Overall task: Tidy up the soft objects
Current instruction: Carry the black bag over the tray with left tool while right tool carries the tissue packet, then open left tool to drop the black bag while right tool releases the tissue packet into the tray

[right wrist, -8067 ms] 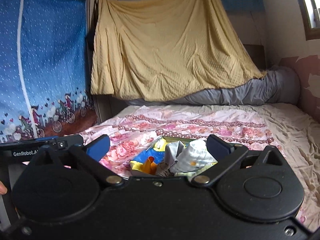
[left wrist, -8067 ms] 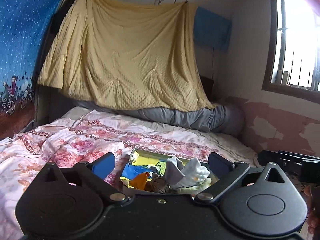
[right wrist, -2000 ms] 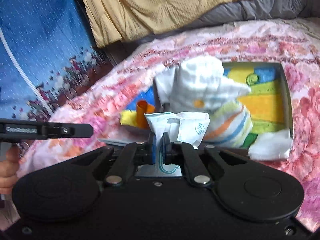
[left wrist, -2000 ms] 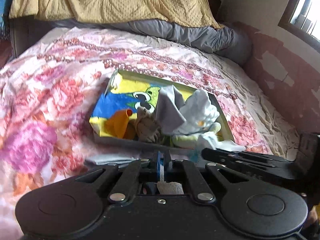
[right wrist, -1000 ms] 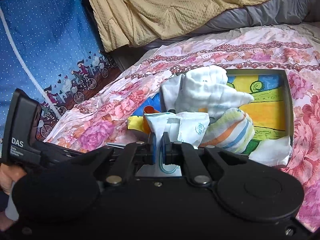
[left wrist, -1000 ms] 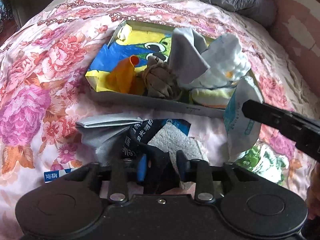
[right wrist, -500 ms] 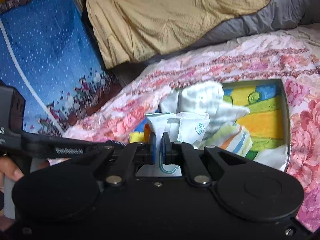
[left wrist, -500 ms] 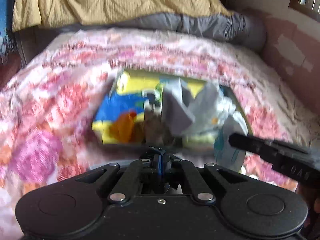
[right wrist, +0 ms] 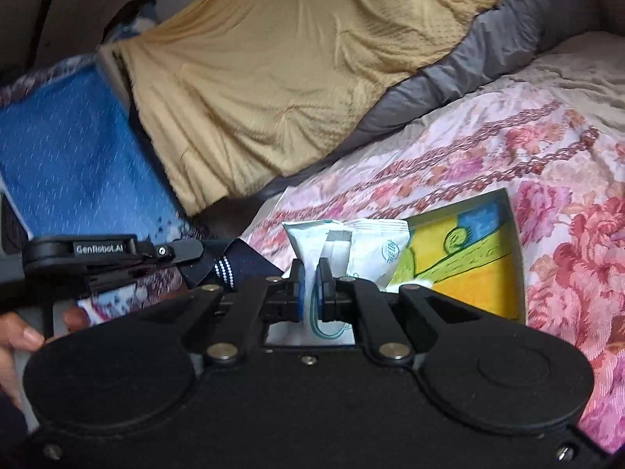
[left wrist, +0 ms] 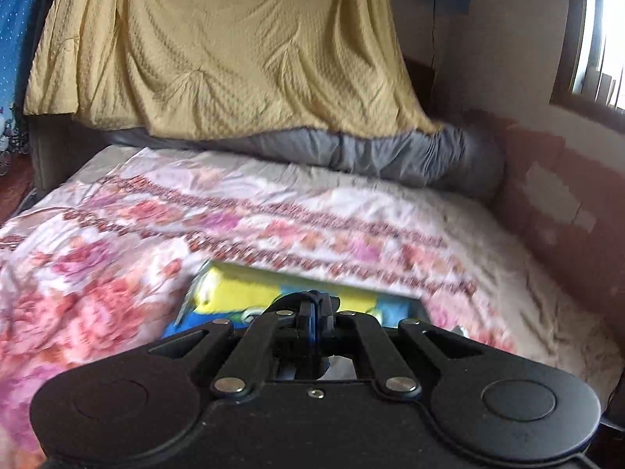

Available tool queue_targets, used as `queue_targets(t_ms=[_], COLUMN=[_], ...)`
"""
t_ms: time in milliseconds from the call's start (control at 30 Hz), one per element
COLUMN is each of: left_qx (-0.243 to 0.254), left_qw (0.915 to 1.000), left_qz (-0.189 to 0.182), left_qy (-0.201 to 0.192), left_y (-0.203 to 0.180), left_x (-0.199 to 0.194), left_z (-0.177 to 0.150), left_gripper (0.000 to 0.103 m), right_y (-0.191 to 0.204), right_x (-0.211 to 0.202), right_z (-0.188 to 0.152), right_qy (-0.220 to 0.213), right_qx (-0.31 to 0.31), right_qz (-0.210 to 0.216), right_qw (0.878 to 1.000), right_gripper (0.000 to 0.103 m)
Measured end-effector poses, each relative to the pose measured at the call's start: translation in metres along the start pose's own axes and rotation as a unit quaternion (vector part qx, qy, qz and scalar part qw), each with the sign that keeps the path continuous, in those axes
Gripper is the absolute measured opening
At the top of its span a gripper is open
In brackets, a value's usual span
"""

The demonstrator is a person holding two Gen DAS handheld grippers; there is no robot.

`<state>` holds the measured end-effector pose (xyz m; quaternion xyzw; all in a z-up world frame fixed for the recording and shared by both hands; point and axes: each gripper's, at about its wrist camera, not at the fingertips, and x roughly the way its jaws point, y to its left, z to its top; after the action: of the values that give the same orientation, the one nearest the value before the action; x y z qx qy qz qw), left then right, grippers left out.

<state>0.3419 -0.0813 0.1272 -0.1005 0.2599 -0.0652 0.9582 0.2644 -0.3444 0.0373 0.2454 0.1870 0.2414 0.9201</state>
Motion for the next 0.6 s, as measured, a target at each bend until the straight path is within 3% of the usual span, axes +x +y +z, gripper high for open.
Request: queue_targets(t_ms=[133,367,600], left_qx=[-0.01,-0.032,-0.04], left_qw=[0.9999,0.9983,0.9963], left_qz=[-0.003,0.022,0.032], left_qy=[-0.01,0.043,0.069], left_y=[-0.005,0.009,0.025], left_x=[0.022,0.058,0.061], left_z=[-0.008,-0.033,-0.043], left_gripper=[0.0,0.001,0.008], right_y=[-0.018,-0.045,-0.049], right_x=[0.003,0.014,0.016], right_z=[-0.001,-0.01,-0.016], right_qy=[-0.011,0.027,0.041], right_qx=[0.044,0.086,0.085], right_qz=[-0.013,-0.047,-0.054], right_qw=[0.999,0.995,0.994], right_gripper=[0.001,0.002,0.006])
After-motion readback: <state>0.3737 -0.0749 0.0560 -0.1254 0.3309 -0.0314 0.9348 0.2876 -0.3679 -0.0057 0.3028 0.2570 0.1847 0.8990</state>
